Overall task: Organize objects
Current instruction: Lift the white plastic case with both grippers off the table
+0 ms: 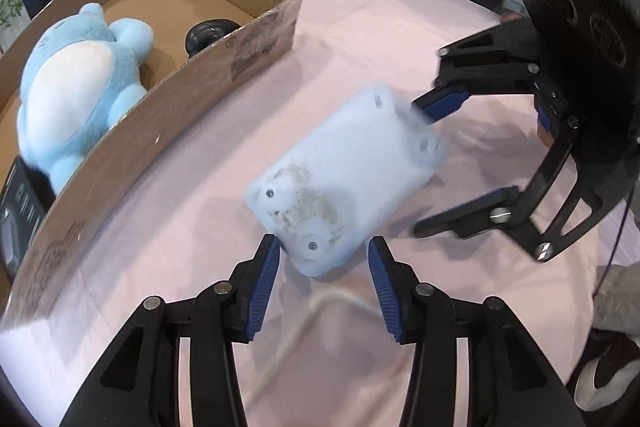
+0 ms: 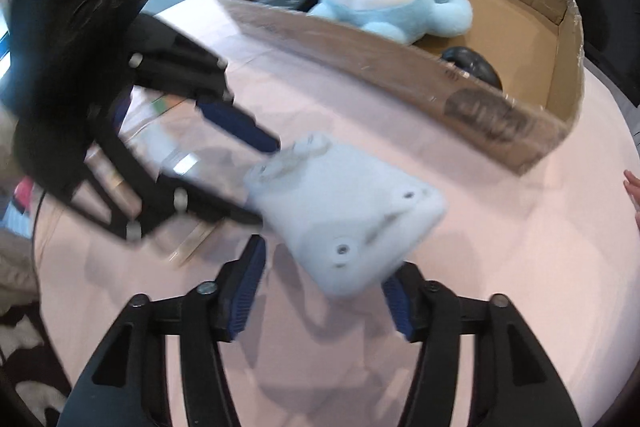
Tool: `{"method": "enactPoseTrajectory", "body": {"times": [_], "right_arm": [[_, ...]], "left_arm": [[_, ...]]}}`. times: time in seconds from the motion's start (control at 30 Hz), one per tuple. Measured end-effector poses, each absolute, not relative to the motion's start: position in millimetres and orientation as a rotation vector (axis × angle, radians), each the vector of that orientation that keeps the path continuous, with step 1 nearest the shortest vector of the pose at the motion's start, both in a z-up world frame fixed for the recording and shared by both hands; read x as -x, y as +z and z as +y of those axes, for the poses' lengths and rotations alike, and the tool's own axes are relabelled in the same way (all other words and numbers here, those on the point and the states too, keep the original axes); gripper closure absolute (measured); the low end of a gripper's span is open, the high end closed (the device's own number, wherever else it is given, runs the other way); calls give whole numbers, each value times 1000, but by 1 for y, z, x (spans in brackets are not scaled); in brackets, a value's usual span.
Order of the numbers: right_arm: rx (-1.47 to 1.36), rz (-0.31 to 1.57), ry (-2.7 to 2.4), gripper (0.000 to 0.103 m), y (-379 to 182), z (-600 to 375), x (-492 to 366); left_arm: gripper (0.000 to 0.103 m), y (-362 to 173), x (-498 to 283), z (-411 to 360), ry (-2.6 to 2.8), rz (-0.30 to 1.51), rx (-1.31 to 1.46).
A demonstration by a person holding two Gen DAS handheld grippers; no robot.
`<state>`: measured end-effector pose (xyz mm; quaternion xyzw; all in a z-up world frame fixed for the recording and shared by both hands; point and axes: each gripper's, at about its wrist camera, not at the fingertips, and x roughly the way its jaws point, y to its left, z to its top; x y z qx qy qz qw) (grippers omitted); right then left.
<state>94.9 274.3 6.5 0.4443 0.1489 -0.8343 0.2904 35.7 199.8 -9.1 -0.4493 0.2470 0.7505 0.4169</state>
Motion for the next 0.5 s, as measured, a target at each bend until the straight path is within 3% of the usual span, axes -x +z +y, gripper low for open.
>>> {"method": "enactPoseTrajectory", "body": {"times": [0.1,0.3,0.5], "right_arm": [[-1227,414,-2250,30,0,283,-119],[-1268,293,-2276,23,-12,309,-115],[-1185,347,-2263,22,-9,290,-102]], "left_arm": [[38,-10,-50,195,1881,665,1129],[37,-22,-51,176,1883,765,1088],[37,-37,-38,191,1828,813,1034]]}}
